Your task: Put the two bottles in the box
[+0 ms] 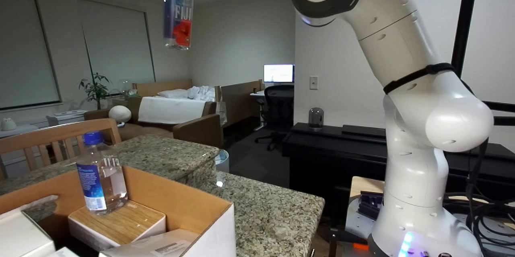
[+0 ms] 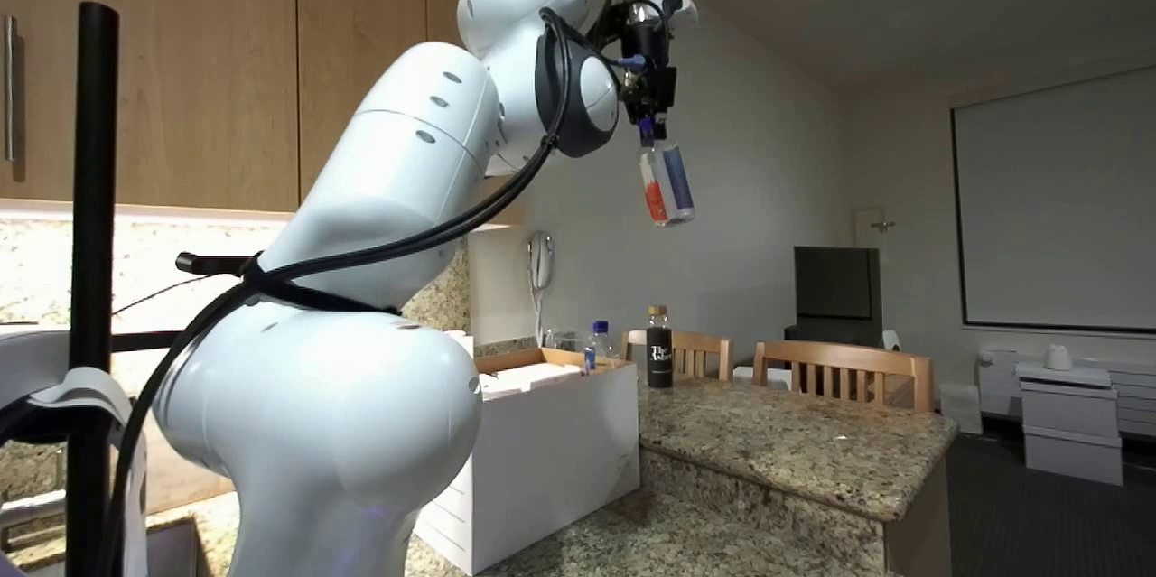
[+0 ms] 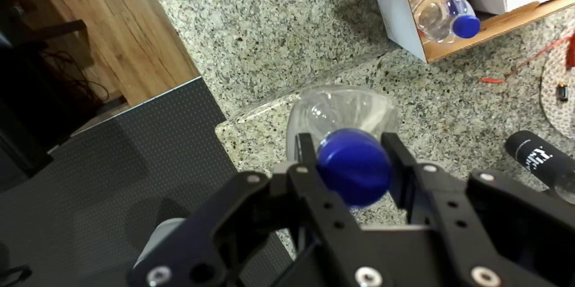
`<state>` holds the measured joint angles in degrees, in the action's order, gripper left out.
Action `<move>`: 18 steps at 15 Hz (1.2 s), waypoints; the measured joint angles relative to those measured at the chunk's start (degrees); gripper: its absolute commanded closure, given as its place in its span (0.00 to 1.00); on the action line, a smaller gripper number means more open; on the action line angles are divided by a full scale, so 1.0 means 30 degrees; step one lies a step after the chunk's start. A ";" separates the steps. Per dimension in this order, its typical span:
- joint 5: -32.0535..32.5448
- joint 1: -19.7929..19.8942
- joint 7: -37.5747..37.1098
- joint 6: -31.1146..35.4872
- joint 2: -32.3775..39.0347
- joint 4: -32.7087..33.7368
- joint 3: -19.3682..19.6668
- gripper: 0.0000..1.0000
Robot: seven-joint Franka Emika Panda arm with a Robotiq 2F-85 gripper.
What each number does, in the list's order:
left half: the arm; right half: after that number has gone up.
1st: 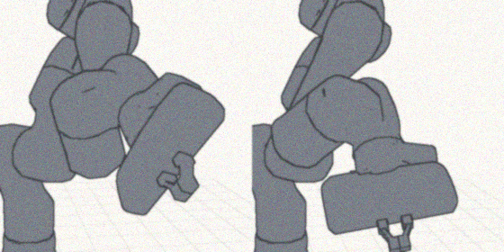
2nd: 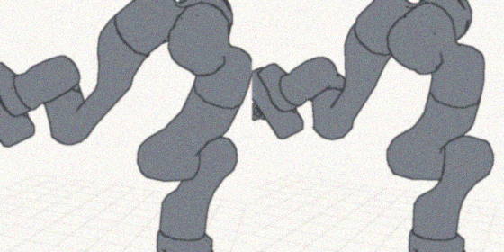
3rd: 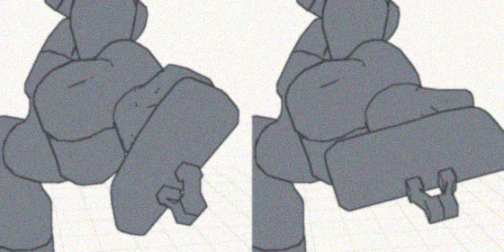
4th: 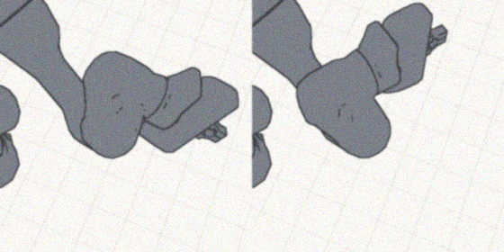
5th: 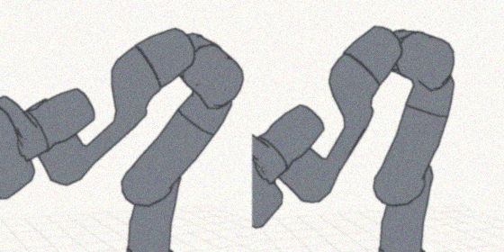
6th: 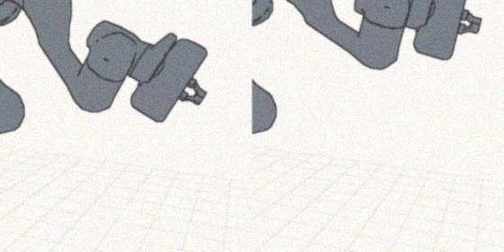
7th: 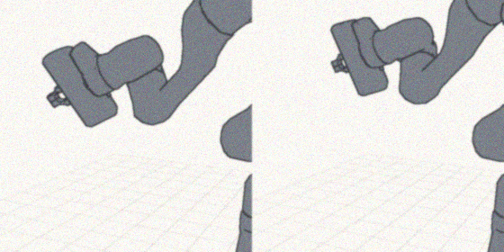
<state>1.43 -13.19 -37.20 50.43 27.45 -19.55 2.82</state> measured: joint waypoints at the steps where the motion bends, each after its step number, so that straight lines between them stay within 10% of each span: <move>1: 0.0000 0.0082 -0.0001 -0.0433 -0.0358 0.0000 0.0002 0.83; 18: -0.7287 0.5390 0.1992 -0.5769 0.2555 -0.0762 -0.2217 0.83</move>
<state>-20.43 2.98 -31.22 33.13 35.11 -21.84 -3.83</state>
